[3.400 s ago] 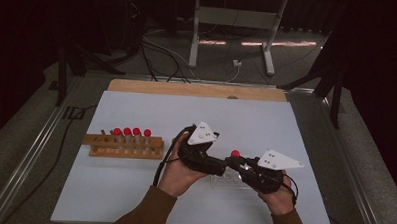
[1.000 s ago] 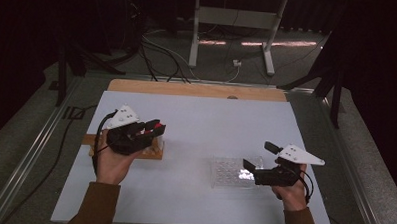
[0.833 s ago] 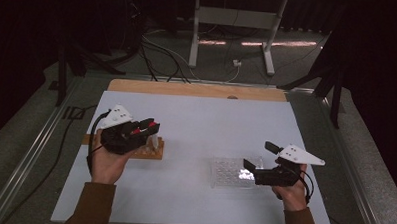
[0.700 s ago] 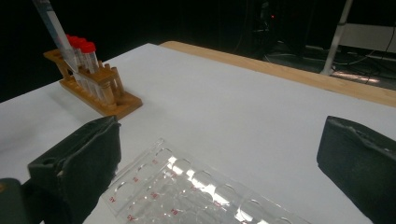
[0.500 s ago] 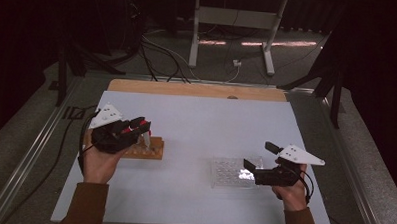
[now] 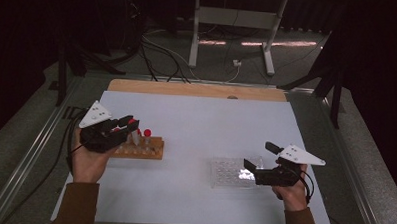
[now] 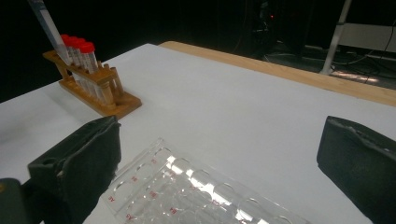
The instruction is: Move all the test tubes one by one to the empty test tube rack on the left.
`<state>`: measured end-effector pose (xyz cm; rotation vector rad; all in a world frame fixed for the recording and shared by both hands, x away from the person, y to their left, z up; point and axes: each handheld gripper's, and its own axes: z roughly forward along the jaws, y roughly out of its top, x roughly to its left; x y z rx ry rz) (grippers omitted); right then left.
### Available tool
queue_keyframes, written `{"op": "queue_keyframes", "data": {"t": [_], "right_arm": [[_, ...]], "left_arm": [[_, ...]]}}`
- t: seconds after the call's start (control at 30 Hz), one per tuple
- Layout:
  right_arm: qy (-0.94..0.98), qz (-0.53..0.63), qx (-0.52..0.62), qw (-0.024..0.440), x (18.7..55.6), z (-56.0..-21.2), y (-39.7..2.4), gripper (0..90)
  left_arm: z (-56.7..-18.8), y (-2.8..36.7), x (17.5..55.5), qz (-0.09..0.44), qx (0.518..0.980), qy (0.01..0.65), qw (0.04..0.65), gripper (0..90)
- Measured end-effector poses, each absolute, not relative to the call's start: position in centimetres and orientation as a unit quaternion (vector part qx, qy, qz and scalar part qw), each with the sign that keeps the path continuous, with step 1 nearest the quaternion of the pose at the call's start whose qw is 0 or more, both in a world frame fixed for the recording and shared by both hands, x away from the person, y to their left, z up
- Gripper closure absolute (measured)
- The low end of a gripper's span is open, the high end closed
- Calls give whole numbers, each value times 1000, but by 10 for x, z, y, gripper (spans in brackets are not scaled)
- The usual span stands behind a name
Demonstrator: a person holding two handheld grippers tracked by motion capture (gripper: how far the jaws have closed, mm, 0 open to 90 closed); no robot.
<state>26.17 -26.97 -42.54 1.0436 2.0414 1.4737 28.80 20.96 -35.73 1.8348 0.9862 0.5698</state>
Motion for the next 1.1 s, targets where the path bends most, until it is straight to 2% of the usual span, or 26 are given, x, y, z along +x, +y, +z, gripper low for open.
{"op": "queue_keyframes", "data": {"t": [1.1], "right_arm": [[734,530,373,205,262,-426,-269,0]], "left_arm": [[-359,256,288,285,726,453,433,708]]}}
